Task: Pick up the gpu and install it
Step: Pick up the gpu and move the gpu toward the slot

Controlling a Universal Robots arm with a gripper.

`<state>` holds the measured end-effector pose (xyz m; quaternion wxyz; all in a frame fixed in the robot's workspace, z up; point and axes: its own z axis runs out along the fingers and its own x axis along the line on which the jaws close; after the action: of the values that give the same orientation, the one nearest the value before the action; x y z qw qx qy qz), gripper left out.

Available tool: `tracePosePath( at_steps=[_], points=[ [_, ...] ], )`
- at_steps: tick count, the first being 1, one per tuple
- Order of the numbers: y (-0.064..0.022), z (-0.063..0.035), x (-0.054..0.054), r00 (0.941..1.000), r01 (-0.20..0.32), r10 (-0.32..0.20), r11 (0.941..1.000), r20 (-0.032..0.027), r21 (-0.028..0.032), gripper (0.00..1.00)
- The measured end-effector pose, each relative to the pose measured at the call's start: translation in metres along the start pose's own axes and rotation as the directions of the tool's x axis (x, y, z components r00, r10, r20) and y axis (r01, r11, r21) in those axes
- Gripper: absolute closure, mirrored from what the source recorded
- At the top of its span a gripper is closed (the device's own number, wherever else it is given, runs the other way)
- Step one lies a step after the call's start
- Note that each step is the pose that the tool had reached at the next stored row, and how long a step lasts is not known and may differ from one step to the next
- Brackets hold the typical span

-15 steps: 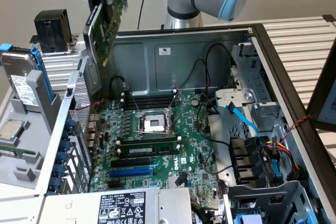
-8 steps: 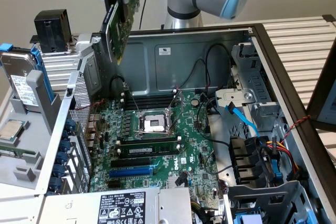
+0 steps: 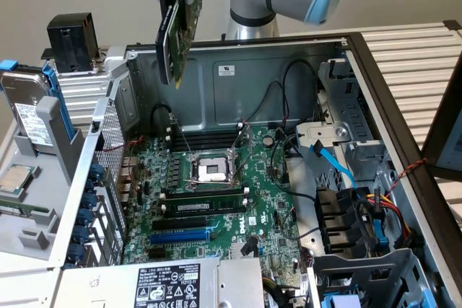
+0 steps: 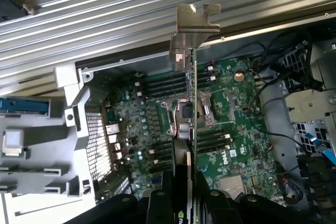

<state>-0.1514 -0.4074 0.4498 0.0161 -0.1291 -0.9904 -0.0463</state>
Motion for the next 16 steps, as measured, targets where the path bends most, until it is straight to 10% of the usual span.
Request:
tracePosePath(
  at_steps=[12, 16],
  points=[
    [0.0038, -0.0006, -0.022, 0.9990, 0.030, -0.030, 0.9995, -0.0338, 0.0091, 0.73],
    [0.0038, -0.0006, -0.022, 0.9990, 0.031, -0.030, 0.9995, -0.0340, 0.0092, 0.73]
  ],
)
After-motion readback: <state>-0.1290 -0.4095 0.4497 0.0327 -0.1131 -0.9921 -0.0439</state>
